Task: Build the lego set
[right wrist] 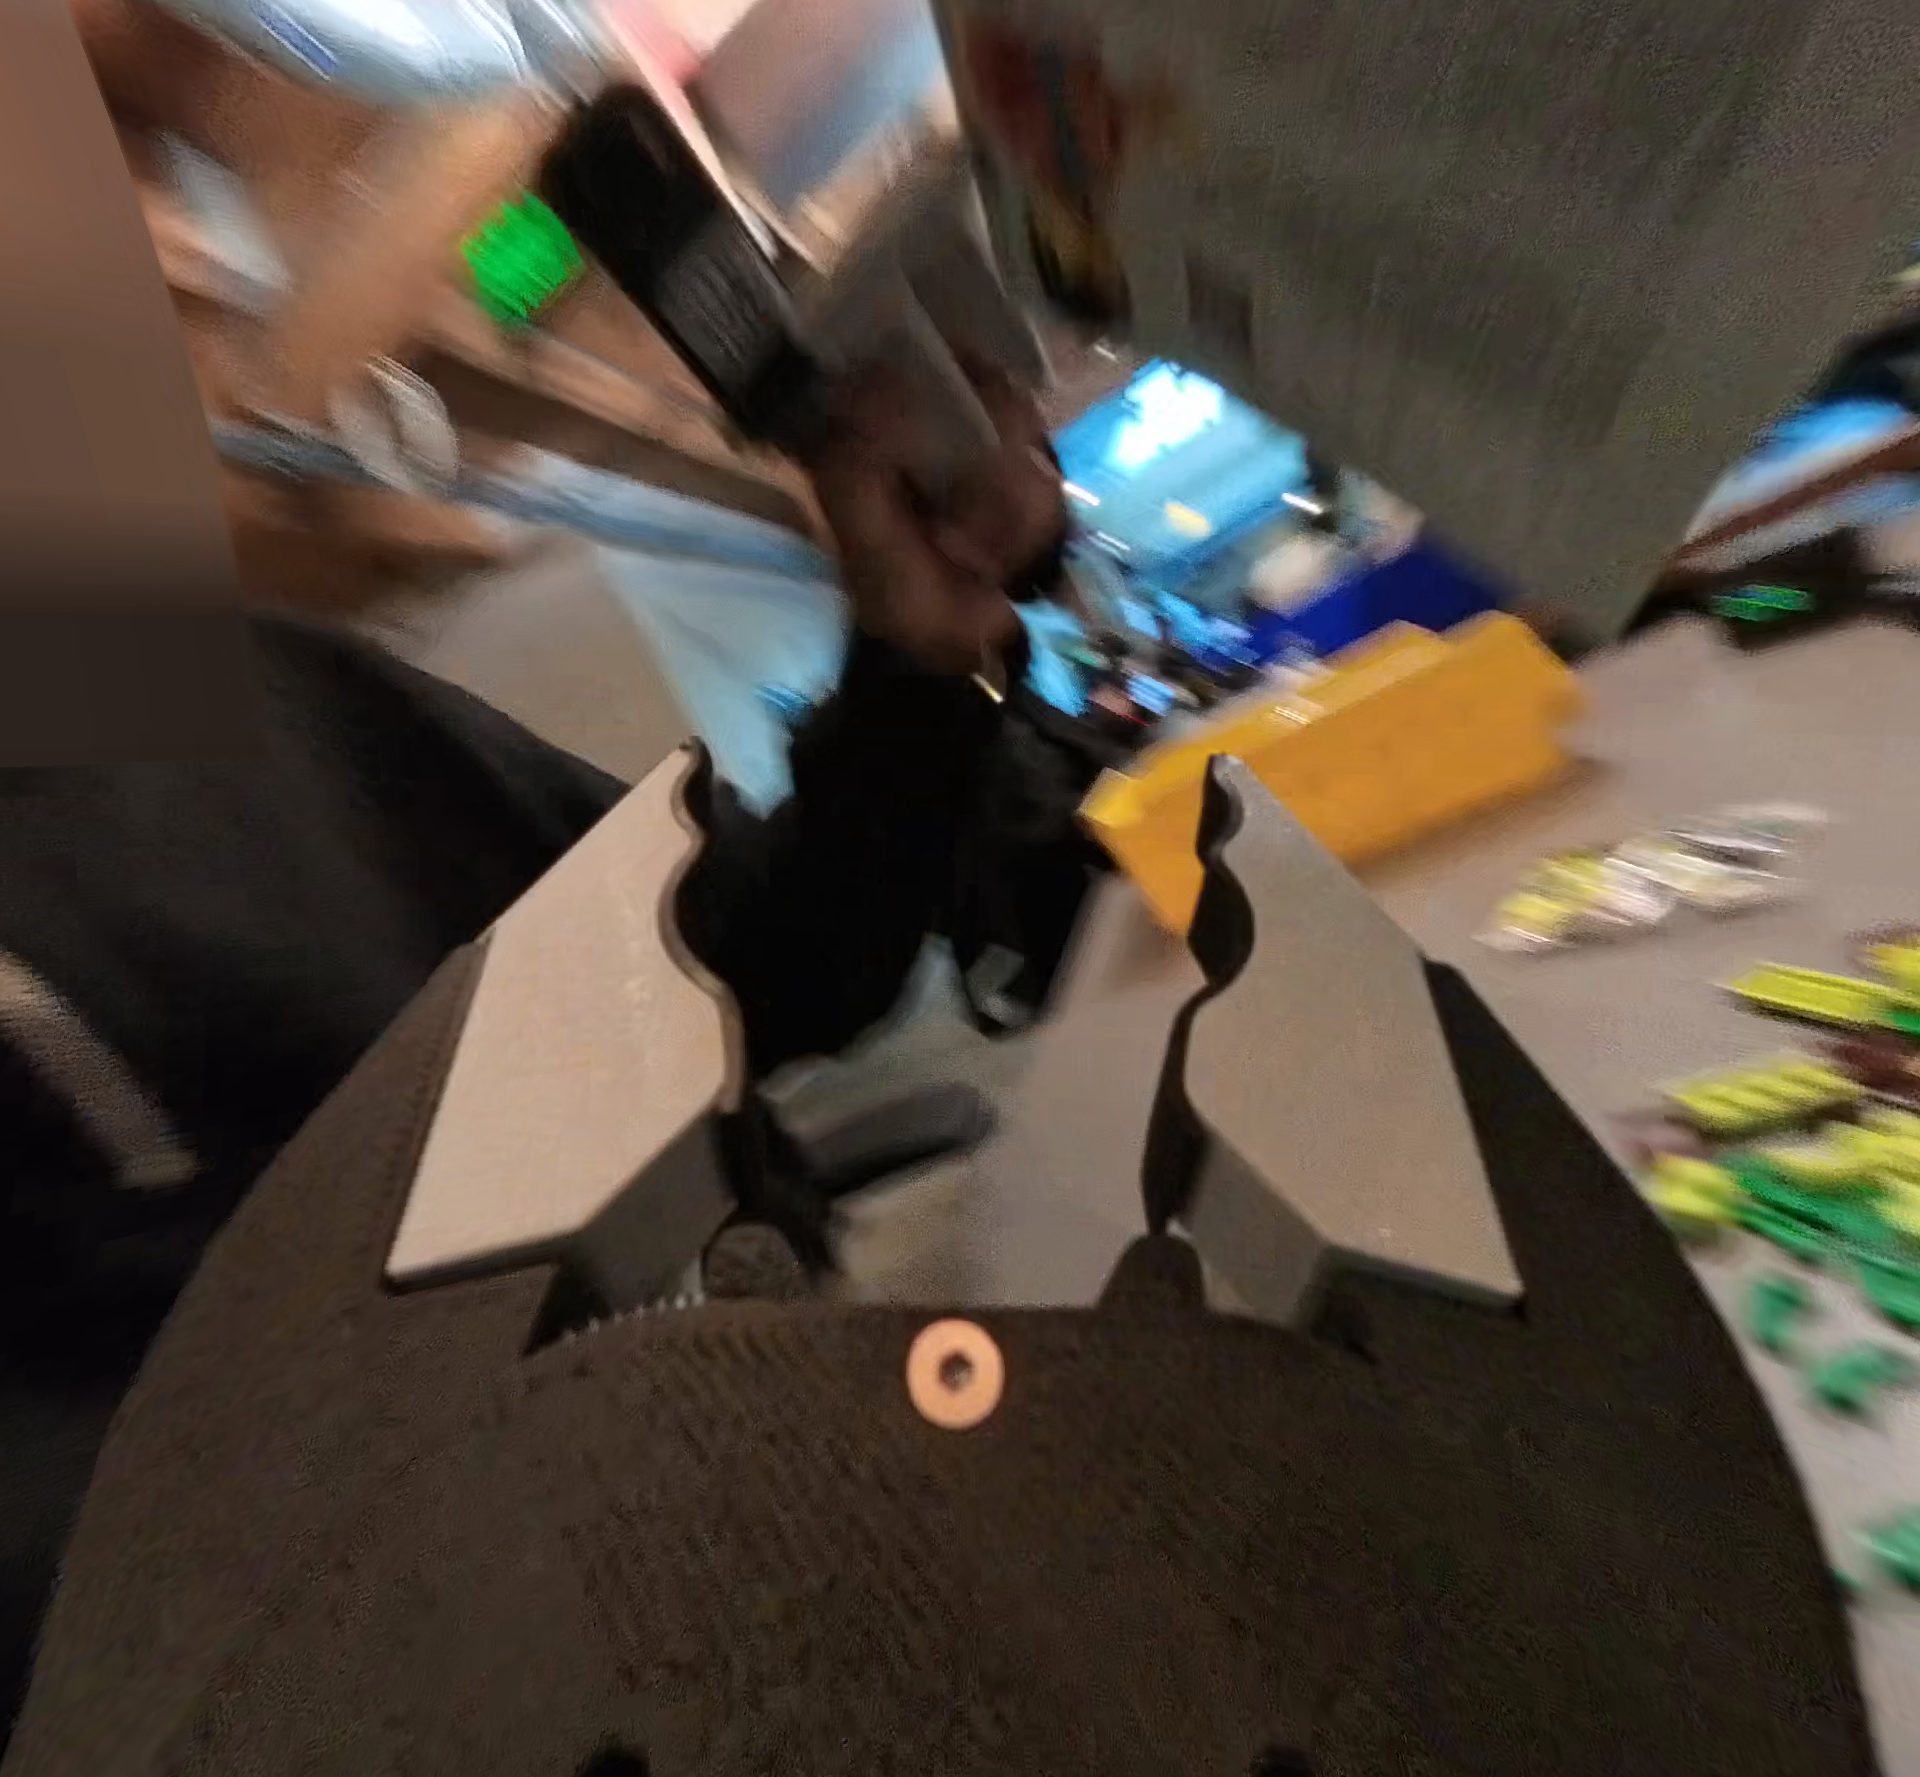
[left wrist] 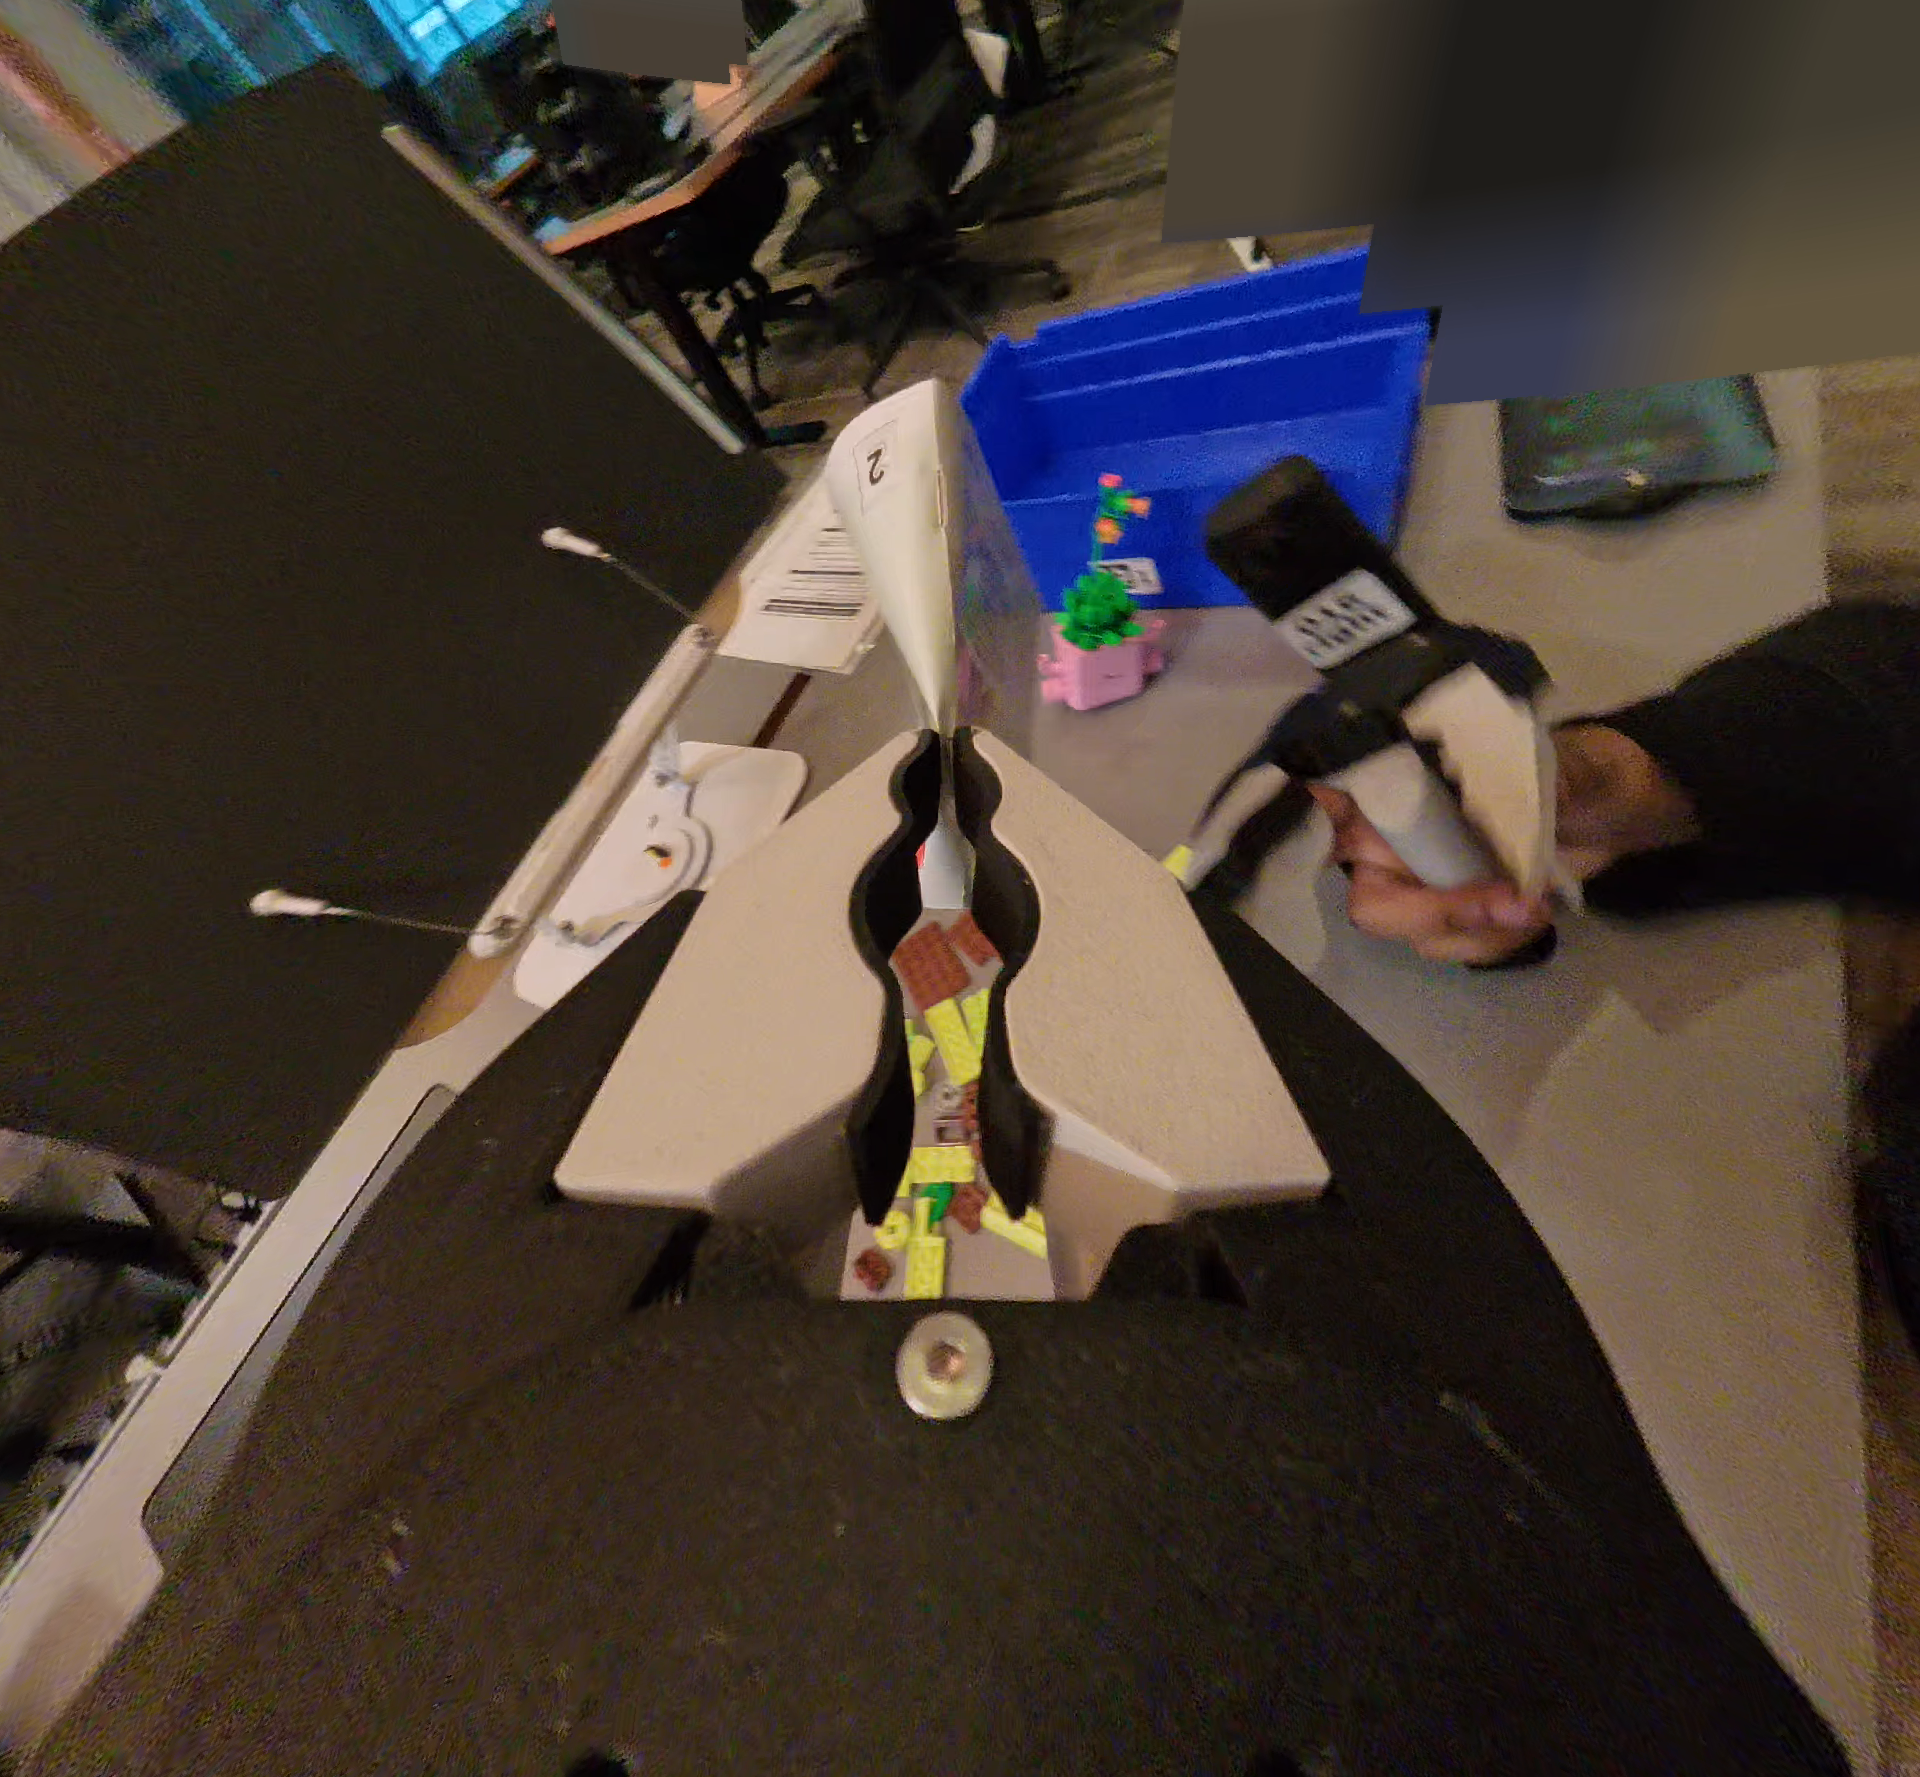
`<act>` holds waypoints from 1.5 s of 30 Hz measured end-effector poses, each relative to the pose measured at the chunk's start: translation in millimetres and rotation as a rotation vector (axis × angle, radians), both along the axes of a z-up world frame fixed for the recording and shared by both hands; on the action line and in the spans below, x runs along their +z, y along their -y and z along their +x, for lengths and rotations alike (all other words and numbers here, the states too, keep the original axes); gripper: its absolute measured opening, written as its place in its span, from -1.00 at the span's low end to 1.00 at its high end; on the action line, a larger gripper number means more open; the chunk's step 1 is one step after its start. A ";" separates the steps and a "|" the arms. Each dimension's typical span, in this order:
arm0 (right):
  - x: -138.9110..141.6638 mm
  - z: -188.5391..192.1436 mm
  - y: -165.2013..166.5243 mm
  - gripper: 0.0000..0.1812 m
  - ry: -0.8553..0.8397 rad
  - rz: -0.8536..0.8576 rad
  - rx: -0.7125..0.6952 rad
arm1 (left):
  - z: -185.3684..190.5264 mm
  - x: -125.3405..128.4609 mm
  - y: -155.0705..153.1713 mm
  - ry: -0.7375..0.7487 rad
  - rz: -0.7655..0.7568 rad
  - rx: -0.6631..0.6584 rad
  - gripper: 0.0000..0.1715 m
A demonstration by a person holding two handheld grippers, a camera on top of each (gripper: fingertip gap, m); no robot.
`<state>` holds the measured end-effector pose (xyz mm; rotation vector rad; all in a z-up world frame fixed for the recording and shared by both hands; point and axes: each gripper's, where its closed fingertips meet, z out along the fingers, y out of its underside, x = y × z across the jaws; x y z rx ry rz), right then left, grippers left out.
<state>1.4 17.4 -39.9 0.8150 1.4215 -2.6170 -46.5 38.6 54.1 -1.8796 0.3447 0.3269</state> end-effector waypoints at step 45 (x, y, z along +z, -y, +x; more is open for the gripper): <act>-156.2 129.1 -74.9 -0.27 0.672 0.806 -0.563 | 147.7 -246.6 8.1 0.546 -0.488 -0.239 -0.56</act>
